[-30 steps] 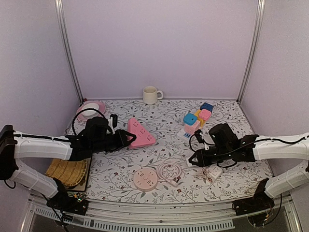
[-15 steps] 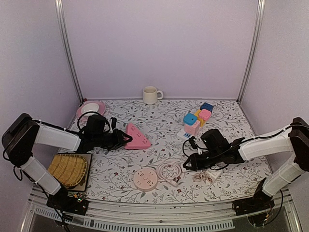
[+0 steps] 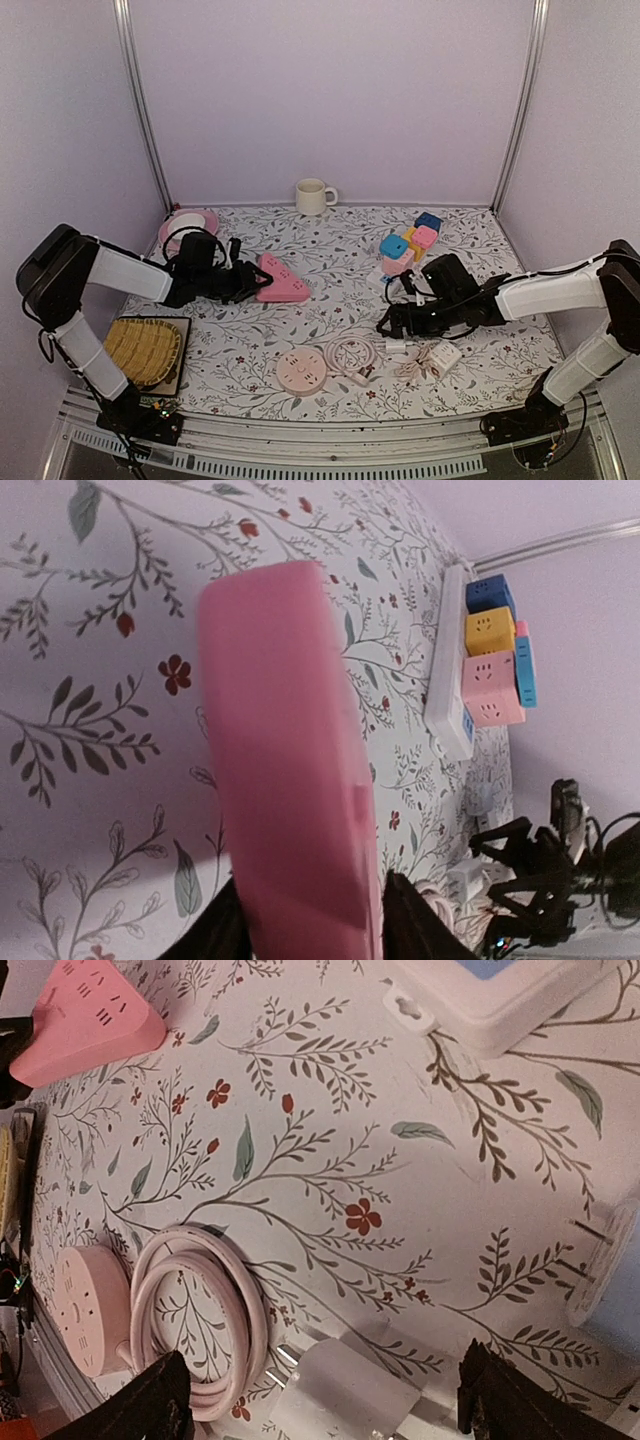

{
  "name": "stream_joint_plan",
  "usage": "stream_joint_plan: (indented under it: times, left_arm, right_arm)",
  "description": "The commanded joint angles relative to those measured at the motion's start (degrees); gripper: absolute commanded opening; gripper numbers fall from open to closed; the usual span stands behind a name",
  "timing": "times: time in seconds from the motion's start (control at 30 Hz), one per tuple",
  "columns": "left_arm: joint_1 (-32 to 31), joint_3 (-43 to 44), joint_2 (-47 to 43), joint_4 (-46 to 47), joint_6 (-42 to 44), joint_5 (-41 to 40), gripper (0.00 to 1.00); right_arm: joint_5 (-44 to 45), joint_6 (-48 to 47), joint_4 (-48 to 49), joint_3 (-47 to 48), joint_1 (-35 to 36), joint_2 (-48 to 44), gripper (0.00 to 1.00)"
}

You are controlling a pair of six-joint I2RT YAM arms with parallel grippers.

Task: Pull the plug off the socket

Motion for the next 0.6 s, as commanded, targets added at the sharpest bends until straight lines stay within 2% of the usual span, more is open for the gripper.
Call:
stream_joint_plan:
  times: [0.0,0.1,0.2,0.57]
  left_arm:
    - [0.95,2.06,0.91,0.17,2.33,-0.52,0.58]
    - [1.0,2.3,0.37,-1.23,3.22,-1.91,0.73]
    - [1.0,2.29,-0.81,-2.76,4.07,-3.58,0.81]
    - [0.91,0.59,-7.89,-9.63,7.59,-13.35,0.94]
  right_arm:
    - [5.13,-1.84,-4.17,4.04,-1.33,-1.79,0.99]
    - [6.82,-2.25,-5.09,5.73,-3.03,-2.59,0.99]
    - [7.98,-2.5,-5.17,7.35,-5.55,-3.1,0.99]
    - [5.5,-4.66,-5.03,17.98,-22.81,1.24,0.99]
